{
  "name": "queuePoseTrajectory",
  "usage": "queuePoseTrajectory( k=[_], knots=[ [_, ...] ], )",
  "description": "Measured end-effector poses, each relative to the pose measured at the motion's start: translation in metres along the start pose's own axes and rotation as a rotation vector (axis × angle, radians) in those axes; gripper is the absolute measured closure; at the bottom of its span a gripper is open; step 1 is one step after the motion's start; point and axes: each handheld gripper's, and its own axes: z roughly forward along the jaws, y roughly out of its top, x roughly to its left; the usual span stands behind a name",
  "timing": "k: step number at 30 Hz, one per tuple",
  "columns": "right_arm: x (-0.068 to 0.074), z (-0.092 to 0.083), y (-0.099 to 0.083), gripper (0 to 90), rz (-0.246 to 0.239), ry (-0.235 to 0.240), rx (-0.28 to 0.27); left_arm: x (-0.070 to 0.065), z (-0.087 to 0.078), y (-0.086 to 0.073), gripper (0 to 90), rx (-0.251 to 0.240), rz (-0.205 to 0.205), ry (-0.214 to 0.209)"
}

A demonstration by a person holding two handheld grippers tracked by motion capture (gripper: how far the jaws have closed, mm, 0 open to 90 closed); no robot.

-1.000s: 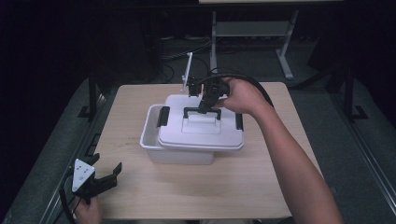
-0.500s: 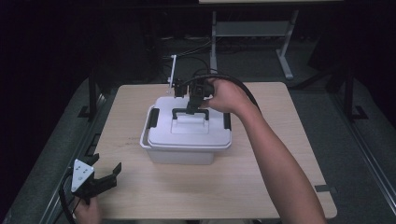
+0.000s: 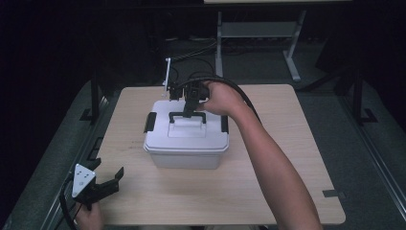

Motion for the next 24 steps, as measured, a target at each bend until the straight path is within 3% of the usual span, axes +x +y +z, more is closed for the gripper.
queuePoseTrajectory(
  k=[24],
  knots=[
    [-0.008,0.016,0.008,84.7,0.014,0.016,-0.004,0.0,-0.001,0.0,14.0,-0.002,-0.002,0.001]
  ],
)
